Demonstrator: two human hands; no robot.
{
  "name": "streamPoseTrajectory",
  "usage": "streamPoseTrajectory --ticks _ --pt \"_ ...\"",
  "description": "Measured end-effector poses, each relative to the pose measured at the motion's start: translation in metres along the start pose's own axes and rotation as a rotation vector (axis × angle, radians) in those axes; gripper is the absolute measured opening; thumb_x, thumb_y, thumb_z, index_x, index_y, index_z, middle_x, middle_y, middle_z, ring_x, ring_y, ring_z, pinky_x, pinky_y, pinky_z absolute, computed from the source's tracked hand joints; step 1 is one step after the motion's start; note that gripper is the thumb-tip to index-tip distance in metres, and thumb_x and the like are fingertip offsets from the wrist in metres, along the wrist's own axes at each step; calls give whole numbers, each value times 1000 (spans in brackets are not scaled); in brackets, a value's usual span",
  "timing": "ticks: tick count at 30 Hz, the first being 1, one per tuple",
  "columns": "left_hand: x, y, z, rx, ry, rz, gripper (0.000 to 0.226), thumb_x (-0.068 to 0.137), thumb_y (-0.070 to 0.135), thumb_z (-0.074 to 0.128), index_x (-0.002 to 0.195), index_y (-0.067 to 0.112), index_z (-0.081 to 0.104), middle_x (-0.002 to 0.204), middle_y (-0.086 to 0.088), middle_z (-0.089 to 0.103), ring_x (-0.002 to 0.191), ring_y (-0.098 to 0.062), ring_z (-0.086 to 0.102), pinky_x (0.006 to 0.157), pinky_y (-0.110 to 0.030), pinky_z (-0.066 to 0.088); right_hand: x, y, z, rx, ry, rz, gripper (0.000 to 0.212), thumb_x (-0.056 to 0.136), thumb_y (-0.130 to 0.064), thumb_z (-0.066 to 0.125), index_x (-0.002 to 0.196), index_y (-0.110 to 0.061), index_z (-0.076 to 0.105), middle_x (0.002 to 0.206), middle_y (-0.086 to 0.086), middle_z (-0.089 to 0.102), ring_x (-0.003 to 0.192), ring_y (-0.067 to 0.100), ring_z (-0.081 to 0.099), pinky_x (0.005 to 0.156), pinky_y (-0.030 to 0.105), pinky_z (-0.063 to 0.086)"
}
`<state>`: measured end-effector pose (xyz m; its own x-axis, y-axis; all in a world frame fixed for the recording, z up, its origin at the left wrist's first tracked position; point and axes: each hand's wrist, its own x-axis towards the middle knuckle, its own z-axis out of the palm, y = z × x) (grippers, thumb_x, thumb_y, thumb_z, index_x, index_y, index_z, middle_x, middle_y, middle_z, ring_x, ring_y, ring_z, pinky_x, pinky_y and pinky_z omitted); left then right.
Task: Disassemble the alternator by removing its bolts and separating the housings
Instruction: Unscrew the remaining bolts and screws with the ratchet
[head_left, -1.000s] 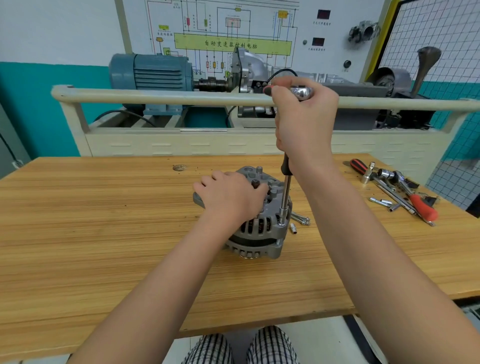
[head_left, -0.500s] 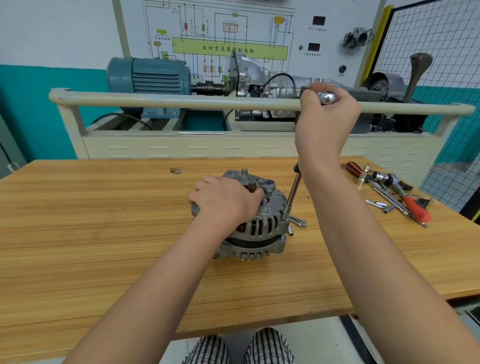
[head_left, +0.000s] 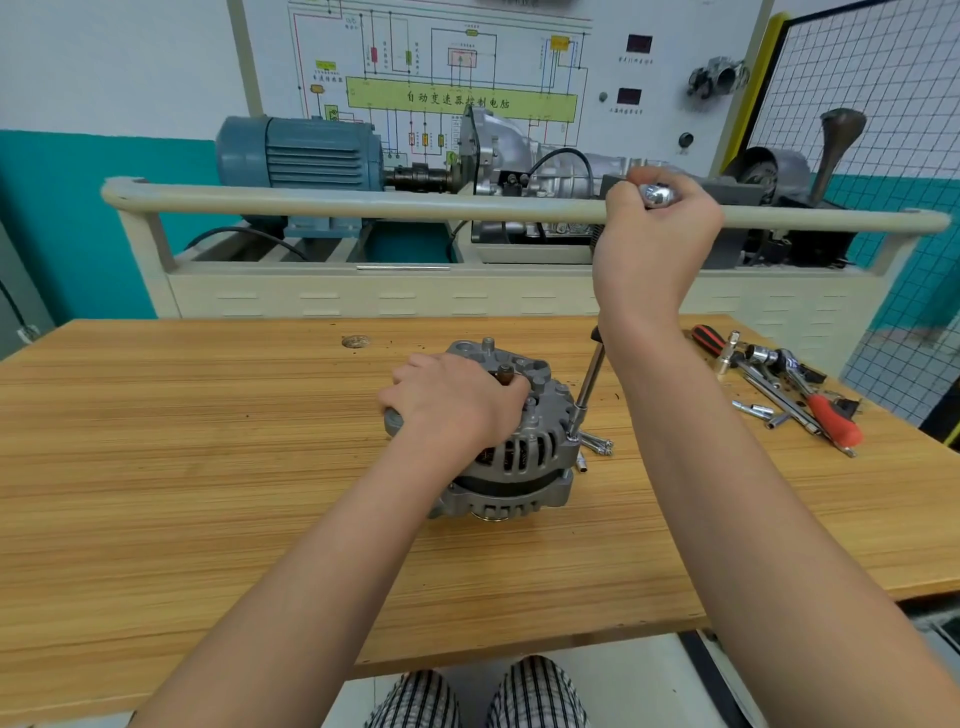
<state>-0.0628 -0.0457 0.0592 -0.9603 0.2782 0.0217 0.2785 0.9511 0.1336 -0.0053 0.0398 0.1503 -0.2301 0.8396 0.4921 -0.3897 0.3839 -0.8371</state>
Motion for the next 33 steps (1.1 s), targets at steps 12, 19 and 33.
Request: streamPoseTrajectory --ticks 12,19,33 --pt "-2 0 0 1 1 -1 94 84 76 30 138 -1 38 132 -23 43 117 -38 43 92 -52 39 -1 1 0 -45 16 -32 14 89 -8 56 99 -16 59 59 -8 45 51 8 42 59 29 40" --pt "-3 2 -1 -3 0 -18 94 85 74 30 138 -3 36 129 -23 42 114 -36 42 88 -48 39 -2 3 6 -104 64 -30 16 91 -11 56 106 -13 62 60 -11 46 51 4 43 52 19 34" --pt "1 5 5 -54 87 32 87 85 73 33 127 -1 52 126 -24 47 112 -37 46 88 -46 40 -12 6 0 36 -97 -103 12 87 -4 56 91 -15 60 39 -17 34 39 3 29 47 21 28"
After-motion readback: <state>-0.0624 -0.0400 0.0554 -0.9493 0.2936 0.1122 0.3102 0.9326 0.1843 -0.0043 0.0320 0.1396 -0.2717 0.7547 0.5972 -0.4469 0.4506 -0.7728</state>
